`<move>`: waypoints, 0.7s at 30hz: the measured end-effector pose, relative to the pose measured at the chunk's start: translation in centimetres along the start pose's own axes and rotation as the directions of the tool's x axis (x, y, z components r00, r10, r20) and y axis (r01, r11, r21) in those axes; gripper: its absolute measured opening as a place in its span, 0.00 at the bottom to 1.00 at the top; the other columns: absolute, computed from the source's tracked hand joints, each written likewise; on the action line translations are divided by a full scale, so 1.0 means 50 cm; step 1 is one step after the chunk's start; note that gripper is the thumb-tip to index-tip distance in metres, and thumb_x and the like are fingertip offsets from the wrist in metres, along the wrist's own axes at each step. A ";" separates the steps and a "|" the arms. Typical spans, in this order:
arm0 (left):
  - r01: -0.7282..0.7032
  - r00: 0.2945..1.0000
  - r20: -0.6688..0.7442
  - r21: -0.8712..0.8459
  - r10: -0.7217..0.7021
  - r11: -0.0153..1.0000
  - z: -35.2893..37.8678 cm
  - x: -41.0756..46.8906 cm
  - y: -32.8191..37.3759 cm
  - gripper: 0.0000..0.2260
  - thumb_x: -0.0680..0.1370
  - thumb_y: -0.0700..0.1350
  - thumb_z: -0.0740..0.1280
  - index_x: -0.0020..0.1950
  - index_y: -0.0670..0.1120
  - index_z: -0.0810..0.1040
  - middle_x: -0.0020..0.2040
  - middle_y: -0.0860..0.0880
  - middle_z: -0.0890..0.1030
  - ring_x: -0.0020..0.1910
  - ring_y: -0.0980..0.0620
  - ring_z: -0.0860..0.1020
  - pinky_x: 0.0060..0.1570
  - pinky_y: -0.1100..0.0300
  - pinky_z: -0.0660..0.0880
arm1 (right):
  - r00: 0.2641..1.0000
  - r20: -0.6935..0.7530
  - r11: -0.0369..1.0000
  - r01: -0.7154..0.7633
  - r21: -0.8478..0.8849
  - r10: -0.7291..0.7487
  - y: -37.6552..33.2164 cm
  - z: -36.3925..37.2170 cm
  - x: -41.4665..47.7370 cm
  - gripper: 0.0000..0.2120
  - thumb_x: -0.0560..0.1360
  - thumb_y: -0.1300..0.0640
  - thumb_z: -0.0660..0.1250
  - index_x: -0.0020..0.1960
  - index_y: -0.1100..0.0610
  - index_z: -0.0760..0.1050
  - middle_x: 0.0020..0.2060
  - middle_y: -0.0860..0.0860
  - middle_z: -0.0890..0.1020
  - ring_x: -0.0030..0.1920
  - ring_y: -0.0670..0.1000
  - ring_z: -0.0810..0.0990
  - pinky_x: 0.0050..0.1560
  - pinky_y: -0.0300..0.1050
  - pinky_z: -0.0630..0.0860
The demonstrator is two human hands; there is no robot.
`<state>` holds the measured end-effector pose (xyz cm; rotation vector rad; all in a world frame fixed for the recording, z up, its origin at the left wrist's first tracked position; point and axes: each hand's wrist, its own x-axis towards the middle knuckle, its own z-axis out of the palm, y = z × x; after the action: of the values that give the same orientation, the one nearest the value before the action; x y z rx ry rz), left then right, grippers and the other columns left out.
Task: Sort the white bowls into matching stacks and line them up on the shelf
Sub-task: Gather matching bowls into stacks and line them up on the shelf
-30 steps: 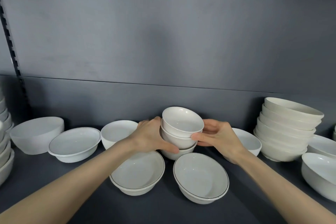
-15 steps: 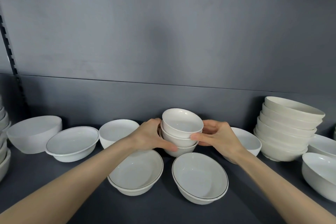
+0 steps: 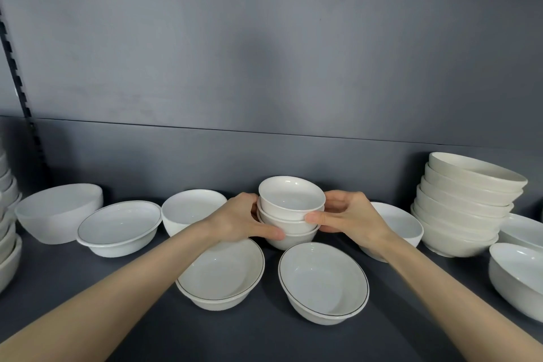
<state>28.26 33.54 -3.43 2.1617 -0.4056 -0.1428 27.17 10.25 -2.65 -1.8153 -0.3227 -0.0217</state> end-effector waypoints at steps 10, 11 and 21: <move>0.033 0.999 -0.025 0.036 -0.032 0.999 0.001 -0.011 0.012 0.34 0.52 0.60 0.76 0.53 0.45 0.80 0.50 0.46 0.84 0.52 0.46 0.81 0.58 0.46 0.76 | 1.000 0.001 0.993 -0.001 -0.119 0.002 -0.008 -0.004 0.000 0.22 0.62 0.55 0.80 0.54 0.56 0.80 0.48 0.50 0.86 0.49 0.49 0.85 0.53 0.49 0.81; 0.035 0.999 -0.041 0.037 -0.033 0.999 0.002 -0.014 0.014 0.34 0.52 0.60 0.76 0.52 0.44 0.80 0.49 0.45 0.84 0.52 0.45 0.82 0.57 0.46 0.76 | 1.000 0.001 0.991 -0.001 -0.133 0.001 -0.010 -0.004 0.000 0.23 0.61 0.53 0.80 0.54 0.55 0.80 0.48 0.49 0.86 0.49 0.49 0.85 0.53 0.48 0.80; 0.073 0.979 -0.198 0.095 -0.053 0.993 0.002 -0.045 0.033 0.26 0.59 0.53 0.78 0.46 0.35 0.79 0.42 0.39 0.84 0.34 0.52 0.75 0.42 0.50 0.77 | 0.998 -0.056 0.947 -0.015 -0.321 -0.003 -0.045 0.003 -0.017 0.16 0.66 0.56 0.78 0.51 0.57 0.80 0.45 0.49 0.84 0.47 0.46 0.82 0.42 0.40 0.81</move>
<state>25.72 33.35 -2.24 2.2655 -0.2357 0.0557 25.83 10.73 -0.71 -2.1349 -0.2856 -0.1269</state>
